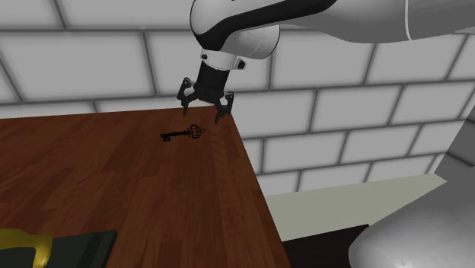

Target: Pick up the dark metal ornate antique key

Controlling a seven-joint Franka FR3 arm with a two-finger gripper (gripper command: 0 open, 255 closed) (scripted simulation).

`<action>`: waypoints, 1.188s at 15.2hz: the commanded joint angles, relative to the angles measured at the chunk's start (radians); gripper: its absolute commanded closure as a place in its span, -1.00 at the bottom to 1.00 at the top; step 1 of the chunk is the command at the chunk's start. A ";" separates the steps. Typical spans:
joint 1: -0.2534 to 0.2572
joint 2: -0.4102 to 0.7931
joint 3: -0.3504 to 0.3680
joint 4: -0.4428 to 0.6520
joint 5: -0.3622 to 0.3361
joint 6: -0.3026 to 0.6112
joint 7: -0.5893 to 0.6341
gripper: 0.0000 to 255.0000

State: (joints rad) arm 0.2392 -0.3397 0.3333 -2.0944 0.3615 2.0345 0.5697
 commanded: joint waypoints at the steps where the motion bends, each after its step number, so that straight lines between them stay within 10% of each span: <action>1: 0.007 0.032 0.020 0.029 0.006 0.020 0.026 -1.00; 10: 0.014 0.039 0.029 -0.065 0.023 0.118 0.000 -1.00; 11: 0.015 0.037 0.029 -0.065 0.024 0.117 0.001 1.00; 18: 0.015 0.037 0.031 -0.067 0.024 0.119 0.002 1.00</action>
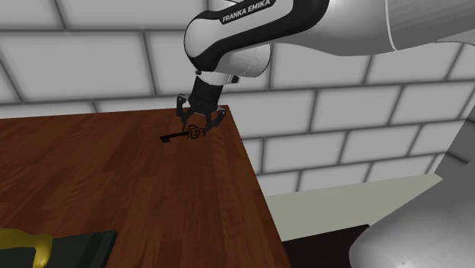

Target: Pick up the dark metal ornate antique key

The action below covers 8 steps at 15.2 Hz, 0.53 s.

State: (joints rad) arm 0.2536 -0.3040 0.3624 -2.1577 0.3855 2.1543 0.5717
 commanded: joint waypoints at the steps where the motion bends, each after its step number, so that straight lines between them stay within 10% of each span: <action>1: 0.000 0.003 0.001 -0.001 -0.001 -0.002 0.000 1.00; 8: -0.005 -0.004 -0.007 0.072 -0.015 -0.080 0.018 1.00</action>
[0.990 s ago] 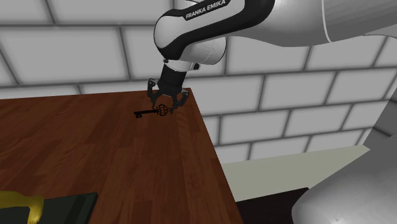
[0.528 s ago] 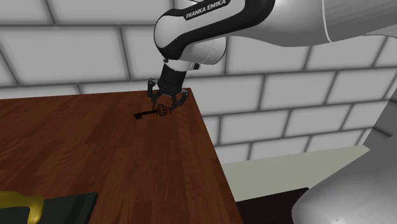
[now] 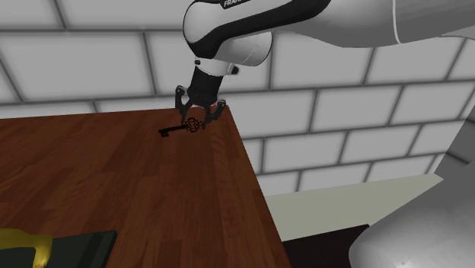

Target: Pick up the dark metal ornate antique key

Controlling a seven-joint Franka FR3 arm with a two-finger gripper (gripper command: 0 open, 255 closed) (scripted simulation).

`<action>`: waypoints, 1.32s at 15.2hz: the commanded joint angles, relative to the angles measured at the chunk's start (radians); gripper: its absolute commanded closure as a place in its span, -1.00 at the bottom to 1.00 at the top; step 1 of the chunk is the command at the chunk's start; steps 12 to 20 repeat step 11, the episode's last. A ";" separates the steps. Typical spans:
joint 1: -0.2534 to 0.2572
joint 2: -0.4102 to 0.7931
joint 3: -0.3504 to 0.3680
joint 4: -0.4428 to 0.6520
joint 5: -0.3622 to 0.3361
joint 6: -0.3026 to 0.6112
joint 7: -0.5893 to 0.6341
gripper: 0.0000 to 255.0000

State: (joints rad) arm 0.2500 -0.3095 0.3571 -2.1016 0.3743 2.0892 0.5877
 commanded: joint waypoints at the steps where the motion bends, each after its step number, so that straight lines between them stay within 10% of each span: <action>1: -0.003 0.002 -0.003 0.029 -0.006 -0.027 0.006 1.00; 20: -0.010 0.008 -0.011 0.142 -0.024 -0.132 0.034 1.00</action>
